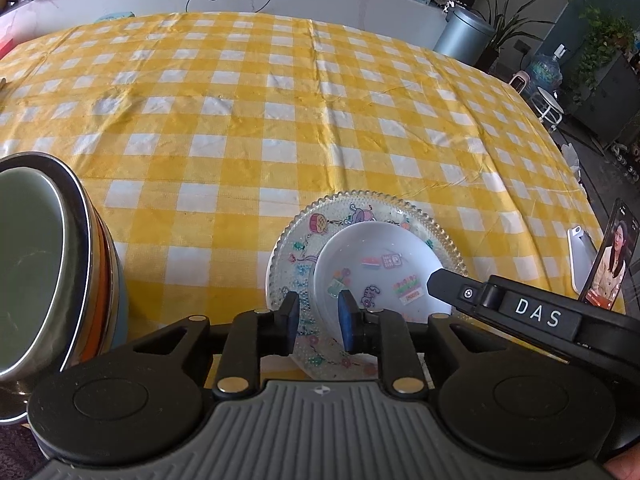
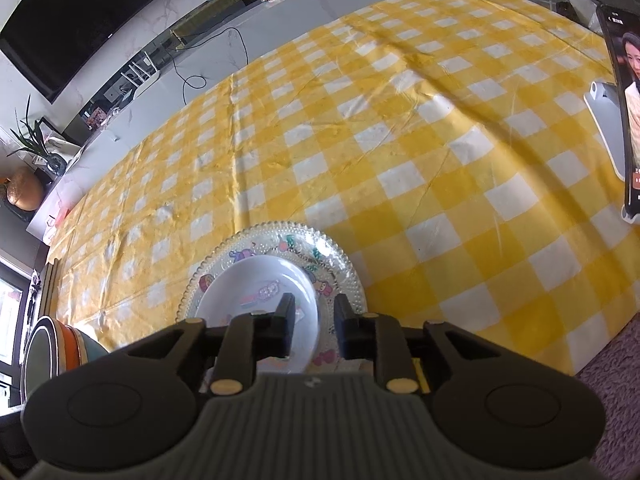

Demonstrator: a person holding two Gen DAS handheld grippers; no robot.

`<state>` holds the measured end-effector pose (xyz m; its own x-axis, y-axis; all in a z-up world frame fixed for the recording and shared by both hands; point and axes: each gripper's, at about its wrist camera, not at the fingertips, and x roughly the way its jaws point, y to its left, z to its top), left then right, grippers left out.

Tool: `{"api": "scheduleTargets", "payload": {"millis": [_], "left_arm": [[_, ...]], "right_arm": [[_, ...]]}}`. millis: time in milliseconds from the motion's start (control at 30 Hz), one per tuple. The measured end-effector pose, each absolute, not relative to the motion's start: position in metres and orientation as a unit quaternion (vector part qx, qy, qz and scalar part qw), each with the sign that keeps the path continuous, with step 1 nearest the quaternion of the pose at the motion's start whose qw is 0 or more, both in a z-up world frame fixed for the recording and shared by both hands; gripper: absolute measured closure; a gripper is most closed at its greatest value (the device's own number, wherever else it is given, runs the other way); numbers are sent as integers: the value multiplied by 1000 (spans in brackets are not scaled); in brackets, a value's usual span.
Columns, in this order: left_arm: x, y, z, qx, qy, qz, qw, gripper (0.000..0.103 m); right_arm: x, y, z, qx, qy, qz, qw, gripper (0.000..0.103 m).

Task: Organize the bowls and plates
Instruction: 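Open both grippers and lift them away from the plate stack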

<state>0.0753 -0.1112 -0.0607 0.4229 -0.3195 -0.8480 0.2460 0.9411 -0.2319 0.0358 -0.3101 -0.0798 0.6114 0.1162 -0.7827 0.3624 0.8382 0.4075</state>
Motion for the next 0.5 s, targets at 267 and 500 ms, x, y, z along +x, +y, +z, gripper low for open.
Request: {"api": "scheduleTargets", "payload": {"millis": [267, 500], "left_arm": [[70, -99, -46, -61, 493, -165, 852, 55], [52, -87, -15, -64, 433, -179, 881, 38]], "right_arm": [[31, -307, -65, 266, 418, -76, 865, 54], [24, -299, -48, 255, 401, -84, 876, 34]]}}
